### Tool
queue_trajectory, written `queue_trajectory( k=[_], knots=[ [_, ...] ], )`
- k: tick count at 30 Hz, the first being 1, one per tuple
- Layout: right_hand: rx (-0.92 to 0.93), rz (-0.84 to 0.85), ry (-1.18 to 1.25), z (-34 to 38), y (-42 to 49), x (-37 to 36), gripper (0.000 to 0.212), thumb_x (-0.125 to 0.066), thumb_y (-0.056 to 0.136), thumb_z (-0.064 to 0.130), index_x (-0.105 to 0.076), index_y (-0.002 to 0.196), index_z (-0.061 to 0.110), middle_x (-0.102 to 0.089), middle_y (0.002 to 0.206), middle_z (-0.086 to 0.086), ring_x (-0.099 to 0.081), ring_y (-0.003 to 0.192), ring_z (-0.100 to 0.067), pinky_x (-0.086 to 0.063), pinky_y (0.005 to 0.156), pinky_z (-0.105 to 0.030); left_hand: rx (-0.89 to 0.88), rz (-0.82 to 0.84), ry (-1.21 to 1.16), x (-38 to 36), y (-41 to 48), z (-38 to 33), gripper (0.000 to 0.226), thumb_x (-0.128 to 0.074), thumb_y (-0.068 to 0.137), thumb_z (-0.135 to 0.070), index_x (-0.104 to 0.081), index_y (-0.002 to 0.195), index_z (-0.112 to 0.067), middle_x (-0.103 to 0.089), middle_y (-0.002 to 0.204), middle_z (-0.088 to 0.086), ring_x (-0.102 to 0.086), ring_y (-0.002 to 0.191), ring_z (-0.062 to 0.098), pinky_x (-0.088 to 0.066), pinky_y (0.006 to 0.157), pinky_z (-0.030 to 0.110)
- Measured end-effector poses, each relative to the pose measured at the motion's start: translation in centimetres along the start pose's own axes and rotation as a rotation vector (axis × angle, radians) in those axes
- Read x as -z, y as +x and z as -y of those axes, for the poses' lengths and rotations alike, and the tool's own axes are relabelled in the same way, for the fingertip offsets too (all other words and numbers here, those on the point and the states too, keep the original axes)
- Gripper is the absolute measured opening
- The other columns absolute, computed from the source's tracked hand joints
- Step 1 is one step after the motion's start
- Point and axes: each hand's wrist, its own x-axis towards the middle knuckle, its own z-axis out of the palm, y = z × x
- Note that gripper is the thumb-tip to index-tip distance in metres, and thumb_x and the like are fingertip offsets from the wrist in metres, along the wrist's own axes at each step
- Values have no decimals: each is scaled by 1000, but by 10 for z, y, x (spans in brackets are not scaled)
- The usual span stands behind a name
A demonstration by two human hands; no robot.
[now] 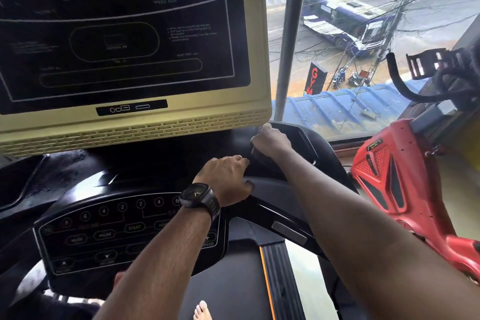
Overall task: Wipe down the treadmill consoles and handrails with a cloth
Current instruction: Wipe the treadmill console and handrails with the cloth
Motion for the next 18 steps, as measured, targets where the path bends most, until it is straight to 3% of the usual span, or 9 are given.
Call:
queue_trajectory(
  k=[4,9,15,18],
  knots=[
    [131,41,-148,-20,-9,7,34,-52,91,26,-51,122,10,-62,125,-17,-58,114,-39,-40,81,-38,8,-10,7,-2,0,1,50,-44,86,-46,-59,126,-18,-63,126,-2,-62,110,21,-48,96,42],
    [369,65,-488,-42,-39,17,53,-61,87,25,-44,135,12,-67,115,-15,-63,108,-37,-39,75,-37,12,-4,6,0,-2,-1,56,-42,84,-47,-59,128,-18,-62,128,-1,-62,111,22,-49,95,43],
    [445,148,-686,-45,-55,44,27,-56,88,14,-51,111,26,-64,101,-10,-65,99,-35,-45,75,-38,22,16,4,4,-4,-3,56,-48,87,-46,-56,136,-20,-60,135,-1,-60,118,23,-48,100,42],
    [360,104,-542,-43,-44,49,10,-48,93,15,-56,100,16,-59,97,-9,-64,103,-36,-40,76,-36,27,19,6,4,-4,-2,56,-48,88,-46,-55,137,-20,-59,136,-1,-60,119,23,-48,100,42]
  ],
)
